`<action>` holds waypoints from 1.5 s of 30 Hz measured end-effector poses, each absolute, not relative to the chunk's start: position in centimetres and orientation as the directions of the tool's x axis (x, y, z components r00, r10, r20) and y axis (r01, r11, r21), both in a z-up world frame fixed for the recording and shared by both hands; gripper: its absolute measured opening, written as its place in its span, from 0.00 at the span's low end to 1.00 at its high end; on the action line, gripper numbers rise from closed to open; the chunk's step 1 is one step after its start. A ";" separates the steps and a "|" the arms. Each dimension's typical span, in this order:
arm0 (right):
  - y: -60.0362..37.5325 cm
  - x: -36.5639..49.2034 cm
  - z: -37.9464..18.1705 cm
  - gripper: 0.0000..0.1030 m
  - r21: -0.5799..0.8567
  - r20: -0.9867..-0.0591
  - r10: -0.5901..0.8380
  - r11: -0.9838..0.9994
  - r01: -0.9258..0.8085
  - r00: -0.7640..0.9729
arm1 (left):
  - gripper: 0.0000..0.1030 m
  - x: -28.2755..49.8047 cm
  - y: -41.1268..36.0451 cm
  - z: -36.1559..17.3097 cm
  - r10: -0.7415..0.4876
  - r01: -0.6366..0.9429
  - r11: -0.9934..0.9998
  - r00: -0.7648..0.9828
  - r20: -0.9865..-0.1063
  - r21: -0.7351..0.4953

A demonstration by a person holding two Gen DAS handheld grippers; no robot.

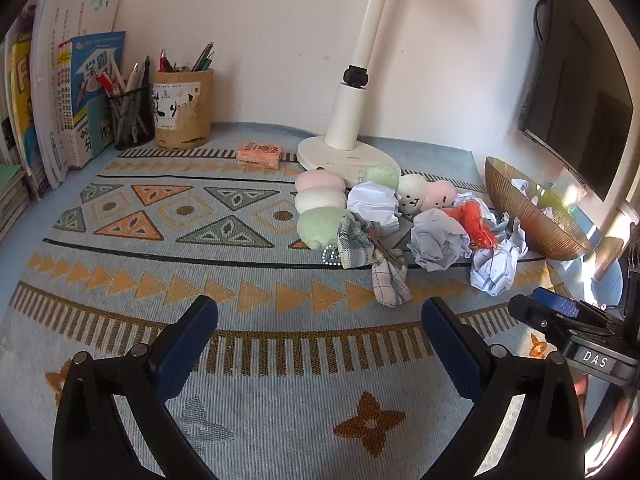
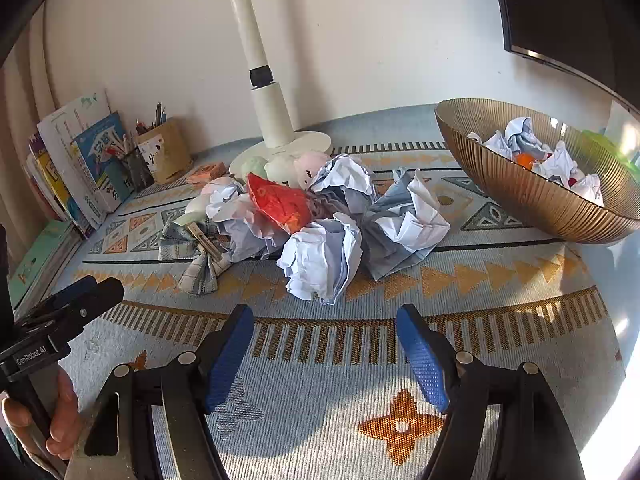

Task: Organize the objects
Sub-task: 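Grasp white crumpled paper with the left tool while the right tool grasps another paper ball, then lift both paper balls, carry them over the gold bowl and open both tools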

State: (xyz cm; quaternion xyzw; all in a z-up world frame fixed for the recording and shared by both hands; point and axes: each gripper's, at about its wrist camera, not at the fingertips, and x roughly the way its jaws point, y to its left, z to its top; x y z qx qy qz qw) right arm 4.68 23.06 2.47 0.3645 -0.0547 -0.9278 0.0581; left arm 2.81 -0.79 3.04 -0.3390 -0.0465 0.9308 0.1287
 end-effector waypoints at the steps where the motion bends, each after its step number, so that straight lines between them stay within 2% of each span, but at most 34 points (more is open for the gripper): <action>1: 22.9 4.7 2.5 0.70 0.134 -0.668 -0.143 -0.988 0.071 -0.730 | 0.99 2.9 -0.7 3.1 0.268 -0.210 -0.963 -0.742 -0.614 -0.167; 6: 23.2 4.1 2.6 0.70 0.167 -0.685 -0.174 -0.983 0.081 -0.707 | 0.99 2.9 0.4 3.4 0.300 -0.276 -0.951 -0.725 -0.620 -0.137; 11: 24.3 1.8 2.4 0.66 0.338 -0.731 -0.287 -0.940 0.037 -0.619 | 0.99 1.3 3.2 5.1 0.409 -0.425 -0.894 -0.648 -0.642 -0.141; 16: 25.0 -0.2 2.6 0.66 0.383 -0.717 -0.299 -0.924 0.002 -0.629 | 0.98 -2.1 7.5 5.3 0.433 -0.573 -0.819 -0.586 -0.685 -0.028; 19: 25.9 -1.1 1.6 0.64 0.488 -0.680 -0.379 -0.873 -0.002 -0.627 | 0.90 -3.9 8.8 3.9 0.467 -0.627 -0.778 -0.536 -0.703 -0.039; 22: 26.4 -1.6 0.4 0.56 0.533 -0.659 -0.406 -0.846 -0.012 -0.634 | 0.79 -4.8 9.8 3.1 0.466 -0.641 -0.767 -0.526 -0.711 -0.028; 23: 26.5 -1.7 0.6 0.51 0.533 -0.654 -0.405 -0.846 -0.010 -0.639 | 0.75 -4.9 10.2 2.9 0.456 -0.644 -0.765 -0.532 -0.714 -0.008; 28: 26.7 -1.1 1.3 0.42 0.536 -0.617 -0.404 -0.844 0.015 -0.675 | 0.51 -5.5 11.4 2.3 0.472 -0.665 -0.746 -0.523 -0.710 -0.006; 30: 26.6 -0.8 1.7 0.41 0.526 -0.604 -0.395 -0.850 0.027 -0.692 | 0.47 -5.5 11.3 2.3 0.471 -0.659 -0.752 -0.537 -0.700 -0.001; 36: 26.5 1.8 4.0 0.41 0.511 -0.481 -0.398 -0.851 0.119 -0.781 | 0.46 -4.4 9.4 3.5 0.500 -0.624 -0.778 -0.542 -0.675 -0.076; 45: 23.6 6.5 4.4 0.41 0.421 -0.564 -0.489 -0.863 0.278 -0.665 | 0.46 3.7 3.0 7.4 0.564 -0.538 -0.813 -0.637 -0.525 -0.221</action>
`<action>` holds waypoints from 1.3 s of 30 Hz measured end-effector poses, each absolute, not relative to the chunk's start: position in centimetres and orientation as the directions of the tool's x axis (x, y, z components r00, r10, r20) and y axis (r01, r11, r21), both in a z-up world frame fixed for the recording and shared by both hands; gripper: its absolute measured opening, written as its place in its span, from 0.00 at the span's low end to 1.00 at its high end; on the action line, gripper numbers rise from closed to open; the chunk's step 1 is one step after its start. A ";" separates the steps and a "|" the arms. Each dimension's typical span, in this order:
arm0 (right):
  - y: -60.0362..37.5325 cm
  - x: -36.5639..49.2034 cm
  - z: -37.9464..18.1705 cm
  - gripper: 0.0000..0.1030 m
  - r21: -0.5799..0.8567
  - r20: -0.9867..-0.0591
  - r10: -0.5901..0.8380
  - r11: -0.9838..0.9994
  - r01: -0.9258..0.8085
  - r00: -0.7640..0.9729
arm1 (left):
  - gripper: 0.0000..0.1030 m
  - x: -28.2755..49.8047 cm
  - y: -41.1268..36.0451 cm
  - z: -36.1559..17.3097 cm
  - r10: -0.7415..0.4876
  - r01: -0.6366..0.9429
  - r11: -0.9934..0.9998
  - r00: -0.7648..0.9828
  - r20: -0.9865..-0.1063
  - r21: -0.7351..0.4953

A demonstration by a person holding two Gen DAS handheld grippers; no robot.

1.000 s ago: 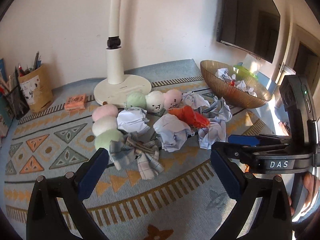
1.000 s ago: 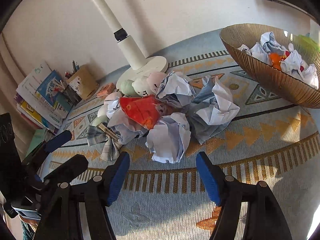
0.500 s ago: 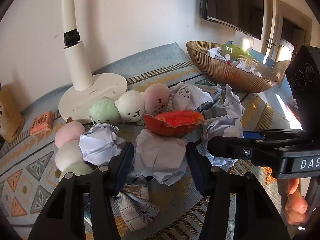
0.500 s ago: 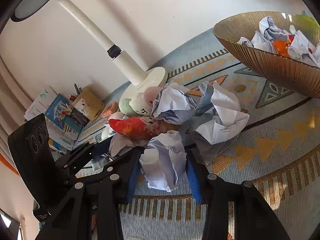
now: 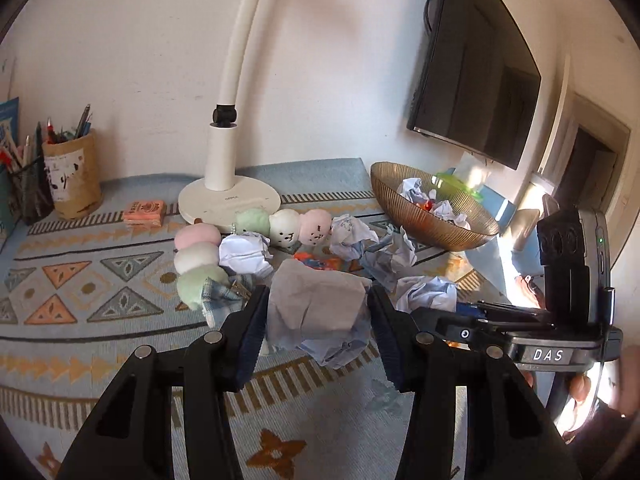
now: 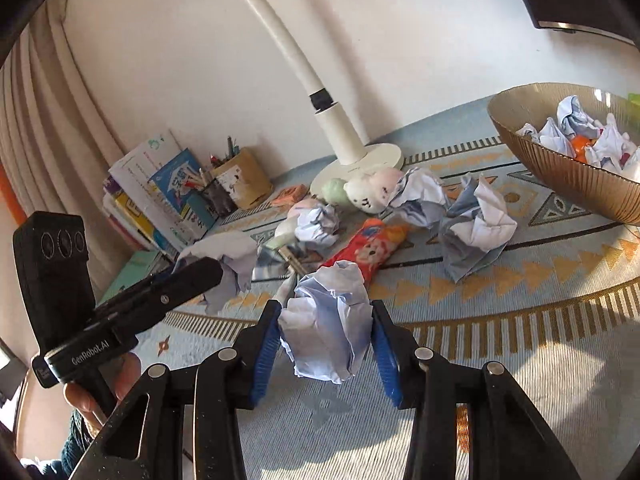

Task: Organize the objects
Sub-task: 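Lift both paper balls, carry them over the gold bowl and open both tools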

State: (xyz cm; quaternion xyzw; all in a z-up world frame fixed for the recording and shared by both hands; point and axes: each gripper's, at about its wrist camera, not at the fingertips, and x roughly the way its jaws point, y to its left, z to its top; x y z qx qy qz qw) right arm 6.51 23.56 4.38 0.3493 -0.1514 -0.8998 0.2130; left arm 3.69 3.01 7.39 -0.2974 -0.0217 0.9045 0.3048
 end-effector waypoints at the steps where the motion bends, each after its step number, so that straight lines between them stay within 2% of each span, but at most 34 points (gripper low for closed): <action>1: 23.3 7.0 4.2 0.41 0.404 -0.576 -0.482 -0.870 0.282 -0.660 | 0.46 4.3 2.7 7.2 0.555 -0.524 -0.822 -0.648 -0.521 -0.223; 5: 23.3 6.9 2.4 0.41 0.409 -0.632 -0.471 -0.877 0.251 -0.616 | 0.46 5.4 2.9 5.5 0.434 -0.435 -0.890 -0.718 -0.544 -0.135; 8: 24.0 7.0 1.8 0.43 0.427 -0.654 -0.465 -0.878 0.216 -0.596 | 0.46 5.3 2.9 4.4 0.432 -0.434 -0.890 -0.710 -0.557 -0.138; 10: 24.7 7.5 1.7 0.51 0.423 -0.660 -0.440 -0.888 0.183 -0.608 | 0.46 4.8 2.6 3.6 0.416 -0.410 -0.899 -0.692 -0.590 -0.153; 12: 25.5 8.1 1.8 0.66 0.428 -0.653 -0.422 -0.891 0.153 -0.629 | 0.46 4.9 1.8 3.7 0.440 -0.406 -0.893 -0.694 -0.569 -0.195; 15: 26.2 8.9 1.9 0.74 0.444 -0.639 -0.412 -0.887 0.126 -0.649 | 0.46 4.8 1.3 3.7 0.453 -0.398 -0.889 -0.686 -0.569 -0.227; 26: 22.0 10.4 1.1 0.75 0.323 -0.708 -0.378 -0.925 0.202 -0.596 | 0.47 4.7 1.6 3.7 0.454 -0.407 -0.887 -0.683 -0.572 -0.218; 35: 21.5 11.2 0.5 0.75 0.319 -0.684 -0.347 -0.933 0.165 -0.641 | 0.47 4.6 1.6 3.6 0.452 -0.406 -0.888 -0.680 -0.577 -0.217; 37: 22.0 11.1 0.7 0.75 0.297 -0.686 -0.296 -0.948 0.115 -0.665 | 0.47 4.5 1.5 3.6 0.452 -0.405 -0.888 -0.679 -0.578 -0.219; 38: 22.3 11.0 0.7 0.75 0.290 -0.686 -0.275 -0.953 0.094 -0.673 | 0.47 4.5 1.5 3.6 0.451 -0.404 -0.888 -0.678 -0.580 -0.219; 39: 22.7 10.8 0.7 0.68 0.294 -0.683 -0.271 -0.952 0.084 -0.679 | 0.47 4.4 1.5 3.5 0.450 -0.403 -0.889 -0.677 -0.582 -0.218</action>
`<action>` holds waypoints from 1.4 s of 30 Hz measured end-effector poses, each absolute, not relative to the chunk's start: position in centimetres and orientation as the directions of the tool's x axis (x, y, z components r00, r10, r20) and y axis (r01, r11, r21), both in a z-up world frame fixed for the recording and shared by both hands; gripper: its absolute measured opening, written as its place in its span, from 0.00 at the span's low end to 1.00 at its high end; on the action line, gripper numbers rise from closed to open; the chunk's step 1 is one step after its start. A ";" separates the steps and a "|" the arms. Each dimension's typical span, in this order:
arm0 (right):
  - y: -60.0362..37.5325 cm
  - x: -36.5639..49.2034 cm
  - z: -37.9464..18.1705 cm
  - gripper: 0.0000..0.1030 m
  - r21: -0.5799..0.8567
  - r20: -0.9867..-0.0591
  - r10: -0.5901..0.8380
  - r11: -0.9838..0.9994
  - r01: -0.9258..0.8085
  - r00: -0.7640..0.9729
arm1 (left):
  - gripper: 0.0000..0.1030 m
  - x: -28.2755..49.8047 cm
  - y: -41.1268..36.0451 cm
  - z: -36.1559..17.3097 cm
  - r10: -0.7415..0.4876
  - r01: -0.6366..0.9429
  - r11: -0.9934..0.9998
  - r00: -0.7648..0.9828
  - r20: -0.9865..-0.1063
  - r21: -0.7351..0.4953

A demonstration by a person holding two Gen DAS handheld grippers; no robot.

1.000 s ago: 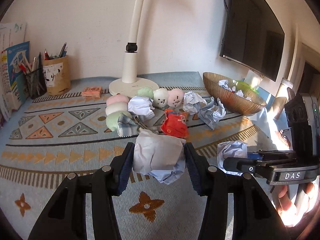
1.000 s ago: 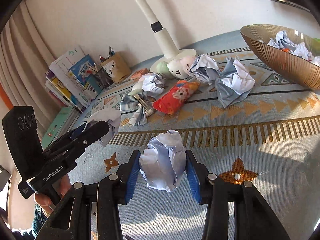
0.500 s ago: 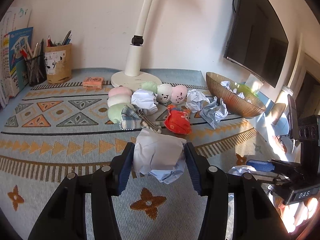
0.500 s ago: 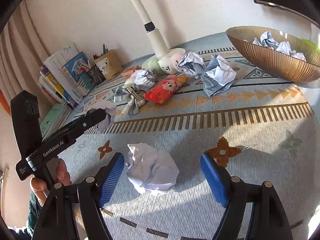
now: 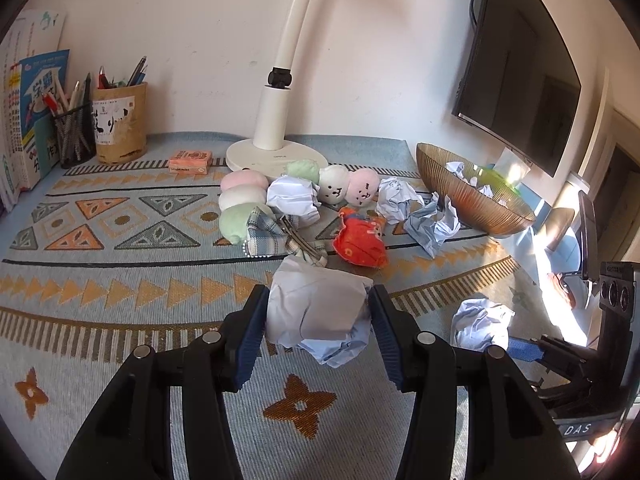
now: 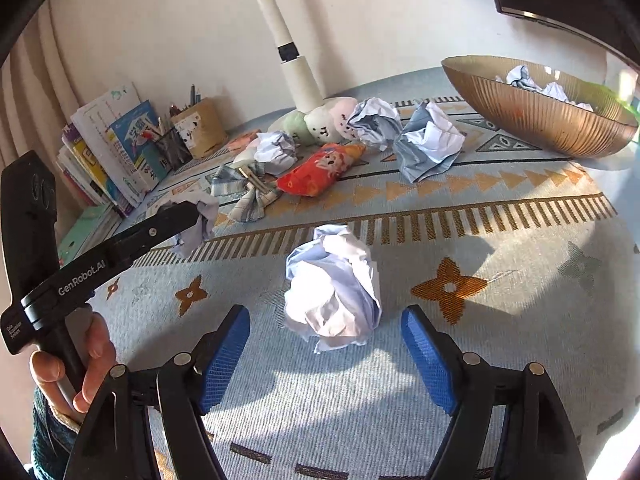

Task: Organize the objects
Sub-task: 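Lift both paper balls, carry them over the gold bowl and open both tools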

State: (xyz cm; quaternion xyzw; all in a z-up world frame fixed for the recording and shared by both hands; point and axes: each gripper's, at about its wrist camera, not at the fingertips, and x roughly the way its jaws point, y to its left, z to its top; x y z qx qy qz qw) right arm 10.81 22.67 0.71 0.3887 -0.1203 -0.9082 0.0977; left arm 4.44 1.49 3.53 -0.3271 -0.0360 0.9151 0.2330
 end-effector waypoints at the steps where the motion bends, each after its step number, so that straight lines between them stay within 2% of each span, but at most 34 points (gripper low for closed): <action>1: 23.0 10.6 0.7 0.60 0.307 -0.679 -0.282 -0.948 0.086 -0.678 | 0.47 4.4 1.5 3.5 0.450 -0.403 -0.889 -0.677 -0.583 -0.218; 2: 23.2 10.4 0.6 0.42 0.321 -0.677 -0.292 -0.943 0.086 -0.675 | 0.47 4.4 1.5 3.5 0.450 -0.404 -0.889 -0.677 -0.583 -0.218; 3: 23.5 10.4 0.5 0.38 0.329 -0.675 -0.293 -0.941 0.079 -0.677 | 0.47 4.5 1.5 3.5 0.450 -0.404 -0.889 -0.677 -0.582 -0.217; 6: 24.1 10.9 0.4 0.36 0.360 -0.648 -0.308 -0.930 0.076 -0.697 | 0.47 4.4 1.5 3.5 0.449 -0.402 -0.889 -0.677 -0.584 -0.218; 12: 25.2 11.9 1.4 0.36 0.363 -0.622 -0.292 -0.930 0.063 -0.726 | 0.47 4.4 1.5 3.5 0.451 -0.406 -0.888 -0.676 -0.583 -0.216; 16: 27.8 12.5 4.7 0.36 0.338 -0.588 -0.237 -0.941 0.032 -0.774 | 0.47 4.6 3.2 4.5 0.452 -0.438 -0.880 -0.661 -0.599 -0.182; 24: 38.1 10.2 14.2 0.36 0.356 -0.466 0.016 -0.912 -0.204 -0.885 | 0.47 1.9 14.2 13.7 0.600 -0.634 -0.763 -0.624 -0.501 -0.126; 27: 40.8 7.7 14.8 0.36 0.340 -0.480 0.099 -0.895 -0.288 -0.872 | 0.49 -1.4 18.8 14.4 0.611 -0.644 -0.753 -0.609 -0.507 -0.134; 32: 43.7 3.3 13.1 0.37 0.374 -0.539 0.096 -0.863 -0.340 -0.837 | 0.49 -6.4 24.1 12.5 0.630 -0.635 -0.741 -0.543 -0.556 -0.219; 34: 44.4 2.1 12.5 0.39 0.365 -0.559 0.090 -0.866 -0.342 -0.825 | 0.49 -7.4 25.7 11.9 0.645 -0.656 -0.722 -0.523 -0.557 -0.219; 36: 45.0 1.2 11.8 0.55 0.362 -0.573 0.092 -0.863 -0.352 -0.814 | 0.50 -8.1 26.9 11.5 0.652 -0.665 -0.715 -0.522 -0.549 -0.217; 37: 45.1 1.2 11.6 0.59 0.353 -0.575 0.107 -0.862 -0.364 -0.811 | 0.59 -8.4 27.2 11.3 0.661 -0.670 -0.706 -0.510 -0.549 -0.228; 38: 45.1 1.2 11.4 0.60 0.340 -0.575 0.119 -0.865 -0.369 -0.809 | 0.82 -8.8 27.3 11.0 0.664 -0.666 -0.705 -0.498 -0.558 -0.245; 39: 45.1 1.3 11.3 0.60 0.329 -0.576 0.123 -0.870 -0.367 -0.808 | 0.87 -8.9 27.0 10.8 0.668 -0.658 -0.705 -0.494 -0.556 -0.263; 42: 44.5 2.0 11.0 0.60 0.322 -0.575 0.112 -0.880 -0.349 -0.811 | 0.88 -8.5 25.3 10.7 0.668 -0.645 -0.714 -0.512 -0.540 -0.272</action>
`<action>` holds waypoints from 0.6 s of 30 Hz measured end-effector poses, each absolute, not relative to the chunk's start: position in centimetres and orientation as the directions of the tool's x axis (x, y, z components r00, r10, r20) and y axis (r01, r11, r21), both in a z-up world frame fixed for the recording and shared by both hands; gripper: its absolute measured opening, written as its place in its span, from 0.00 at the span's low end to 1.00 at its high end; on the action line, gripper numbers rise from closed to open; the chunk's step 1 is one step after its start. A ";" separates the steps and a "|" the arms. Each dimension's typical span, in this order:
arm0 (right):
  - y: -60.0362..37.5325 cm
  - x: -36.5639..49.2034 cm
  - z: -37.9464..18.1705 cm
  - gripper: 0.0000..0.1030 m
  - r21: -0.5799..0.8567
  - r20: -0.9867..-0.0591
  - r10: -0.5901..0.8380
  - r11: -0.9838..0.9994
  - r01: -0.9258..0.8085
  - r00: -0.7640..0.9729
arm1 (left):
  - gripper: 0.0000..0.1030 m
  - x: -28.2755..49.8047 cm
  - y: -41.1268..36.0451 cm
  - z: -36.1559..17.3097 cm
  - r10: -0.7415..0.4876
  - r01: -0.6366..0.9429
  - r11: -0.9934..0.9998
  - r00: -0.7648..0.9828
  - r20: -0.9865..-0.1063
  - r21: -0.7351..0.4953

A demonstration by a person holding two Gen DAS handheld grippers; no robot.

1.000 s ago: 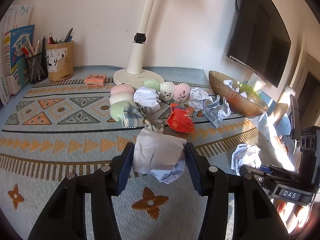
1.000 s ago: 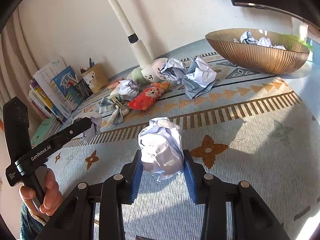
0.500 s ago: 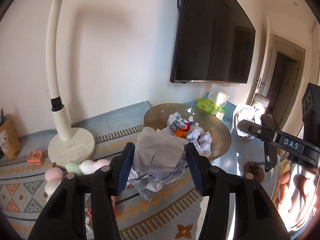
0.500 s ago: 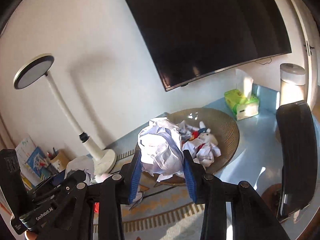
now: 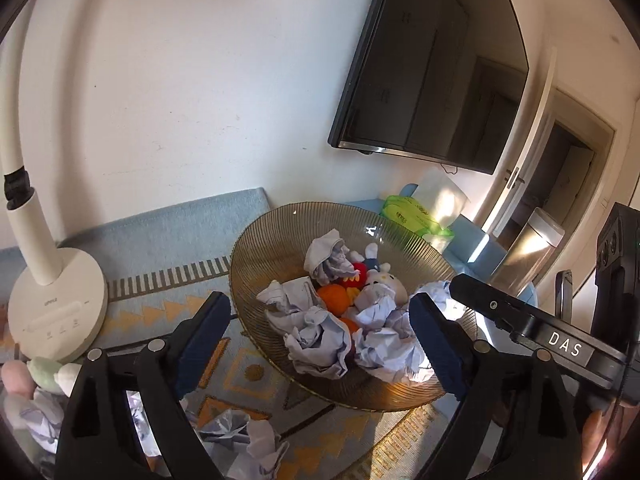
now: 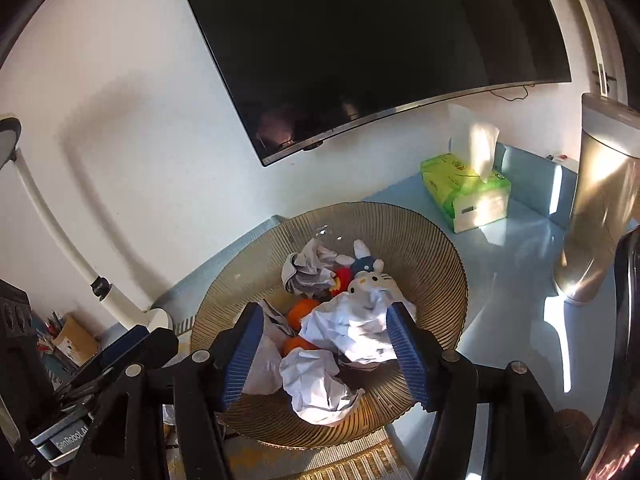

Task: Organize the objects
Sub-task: 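Lift both paper balls, carry them over the gold bowl and open both tools, then move both open tools from the bowl back toward the pile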

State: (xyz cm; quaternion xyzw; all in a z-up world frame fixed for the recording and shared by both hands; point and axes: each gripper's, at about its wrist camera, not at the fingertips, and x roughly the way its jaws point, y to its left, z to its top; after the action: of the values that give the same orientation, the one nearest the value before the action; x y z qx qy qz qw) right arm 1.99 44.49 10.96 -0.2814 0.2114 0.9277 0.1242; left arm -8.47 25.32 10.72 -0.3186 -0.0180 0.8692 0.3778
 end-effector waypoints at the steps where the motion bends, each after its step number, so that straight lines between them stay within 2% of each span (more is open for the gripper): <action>1: 44.2 2.3 10.9 0.60 0.326 -0.577 0.105 -0.880 -0.346 -0.810 | 0.88 -8.4 24.4 10.9 0.663 -0.637 -0.720 -0.518 -0.540 -0.274; 5: 42.4 3.4 11.3 0.62 0.364 -0.571 0.052 -0.878 -0.310 -0.819 | 0.88 -7.3 19.9 11.5 0.654 -0.592 -0.744 -0.549 -0.521 -0.310; 8: 40.2 4.3 12.3 0.64 0.374 -0.558 0.007 -0.890 -0.259 -0.830 | 0.87 -4.9 15.9 12.6 0.620 -0.563 -0.777 -0.609 -0.494 -0.282; 13: 35.1 6.3 14.2 0.65 0.314 -0.512 -0.051 -0.940 -0.132 -0.857 | 0.89 -0.2 8.1 14.4 0.547 -0.482 -0.837 -0.716 -0.434 -0.261; 14: 33.9 6.8 14.2 0.67 0.297 -0.506 -0.061 -0.949 -0.107 -0.860 | 0.92 0.8 6.4 14.4 0.511 -0.444 -0.859 -0.746 -0.426 -0.254; 16: 31.7 7.7 13.4 0.79 0.281 -0.493 -0.087 -0.958 -0.063 -0.866 | 0.99 2.4 3.1 13.6 0.401 -0.338 -0.915 -0.814 -0.420 -0.219; 17: 30.5 8.0 12.6 0.87 0.276 -0.488 -0.098 -0.960 -0.047 -0.867 | 0.99 3.1 1.5 12.8 0.327 -0.269 -0.944 -0.846 -0.421 -0.194; 18: 29.3 8.1 11.6 0.88 0.263 -0.493 -0.107 -0.964 -0.031 -0.864 | 0.99 3.5 0.0 11.9 0.259 -0.205 -0.964 -0.866 -0.427 -0.169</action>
State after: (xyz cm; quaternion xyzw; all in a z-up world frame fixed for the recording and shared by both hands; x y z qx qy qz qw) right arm 8.09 29.31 11.56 -0.2603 0.1323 0.9562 -0.0198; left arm 3.52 -0.03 11.92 -0.2291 -0.0592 0.9642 0.1201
